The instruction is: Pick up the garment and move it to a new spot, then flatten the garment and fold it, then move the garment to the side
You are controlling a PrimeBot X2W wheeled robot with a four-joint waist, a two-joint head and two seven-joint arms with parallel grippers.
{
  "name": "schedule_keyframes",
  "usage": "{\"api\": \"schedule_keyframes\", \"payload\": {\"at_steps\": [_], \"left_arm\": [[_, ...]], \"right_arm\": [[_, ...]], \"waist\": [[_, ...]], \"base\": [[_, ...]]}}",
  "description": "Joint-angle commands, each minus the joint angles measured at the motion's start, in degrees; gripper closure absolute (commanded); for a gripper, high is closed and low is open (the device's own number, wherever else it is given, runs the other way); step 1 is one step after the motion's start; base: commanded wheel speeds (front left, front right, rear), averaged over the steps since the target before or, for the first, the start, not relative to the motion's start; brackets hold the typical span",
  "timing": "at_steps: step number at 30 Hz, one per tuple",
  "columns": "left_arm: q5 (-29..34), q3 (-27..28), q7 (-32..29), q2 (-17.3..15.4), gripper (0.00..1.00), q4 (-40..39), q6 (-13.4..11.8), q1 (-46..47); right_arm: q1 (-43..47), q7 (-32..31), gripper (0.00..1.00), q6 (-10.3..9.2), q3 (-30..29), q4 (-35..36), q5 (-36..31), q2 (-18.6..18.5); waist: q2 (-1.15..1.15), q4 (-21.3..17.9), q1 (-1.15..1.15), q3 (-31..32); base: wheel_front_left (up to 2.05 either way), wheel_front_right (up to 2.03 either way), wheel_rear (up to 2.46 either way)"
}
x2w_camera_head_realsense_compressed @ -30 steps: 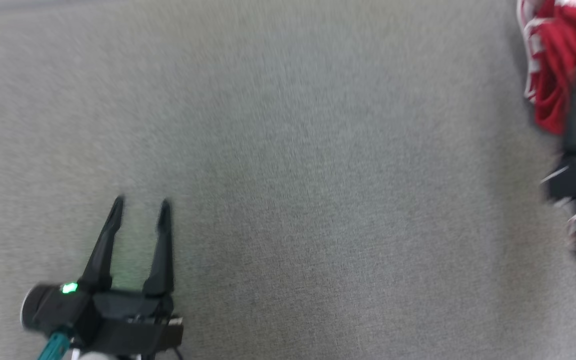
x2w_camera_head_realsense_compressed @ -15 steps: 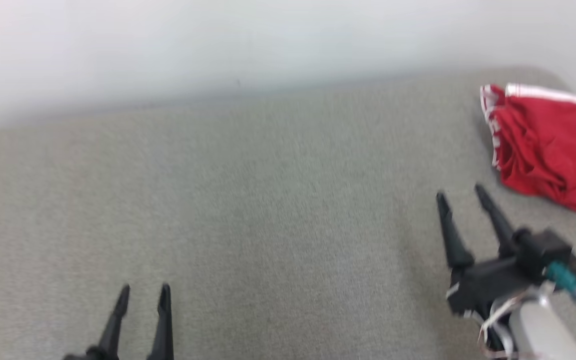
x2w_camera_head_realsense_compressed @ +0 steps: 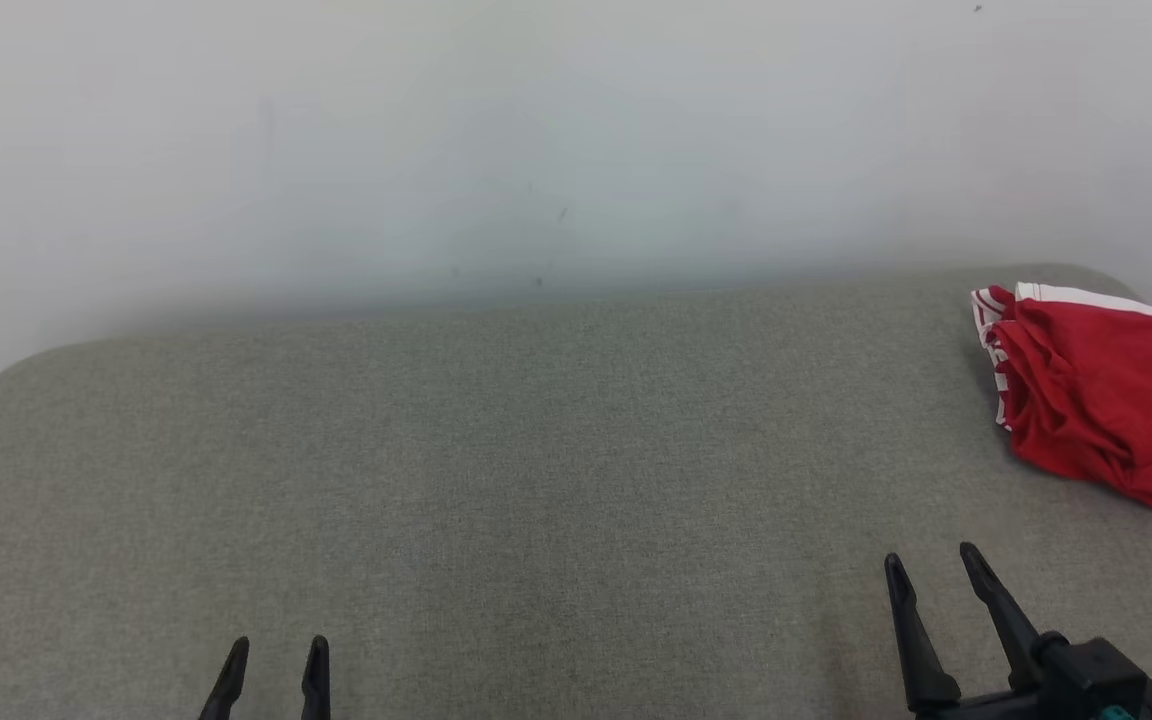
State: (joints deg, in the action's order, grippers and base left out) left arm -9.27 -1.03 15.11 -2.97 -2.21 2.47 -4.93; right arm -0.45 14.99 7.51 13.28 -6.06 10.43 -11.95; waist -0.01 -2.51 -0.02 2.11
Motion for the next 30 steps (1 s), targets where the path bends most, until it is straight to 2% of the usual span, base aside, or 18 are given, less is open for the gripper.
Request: {"api": "schedule_keyframes", "payload": {"at_steps": [1,4,12,27,28,30], "left_arm": [[0.3,0.1,0.0,0.0,0.0,0.1,0.4,-1.3],[1.1,-0.7,0.0,0.0,0.0,1.4,1.3,-2.5],[1.0,-0.7,0.0,0.0,0.0,2.2,1.1,-3.6],[0.7,-1.3,0.0,0.0,0.0,2.5,0.9,-3.5],[0.9,-1.3,0.0,0.0,1.0,2.5,0.7,-3.6],[0.7,-1.4,0.0,0.1,1.0,3.0,1.0,-3.2]], "right_arm": [[1.7,0.2,0.0,-0.05,-0.4,0.6,-0.7,0.4],[4.1,0.2,0.0,-0.05,-1.6,1.3,-1.0,1.1],[7.3,0.2,0.0,-0.05,-1.5,2.3,-1.3,2.3],[7.7,0.2,0.0,-0.05,-1.6,2.8,-1.3,1.6],[7.8,0.2,1.0,-0.05,-1.6,2.8,-1.3,1.5],[7.2,-0.1,1.0,0.0,-1.5,2.0,-1.2,2.0]], "waist": [[0.01,1.3,0.02,1.6],[0.01,1.8,0.02,2.6],[0.01,1.9,0.02,3.9],[0.01,2.5,0.02,4.0],[0.01,2.5,0.02,4.1],[0.01,2.5,0.02,4.0]], "base": [[0.0,0.0,0.0],[0.0,0.0,0.0],[0.0,0.0,0.0],[0.0,0.0,0.0],[0.0,0.0,0.0],[0.0,0.0,0.0]]}}
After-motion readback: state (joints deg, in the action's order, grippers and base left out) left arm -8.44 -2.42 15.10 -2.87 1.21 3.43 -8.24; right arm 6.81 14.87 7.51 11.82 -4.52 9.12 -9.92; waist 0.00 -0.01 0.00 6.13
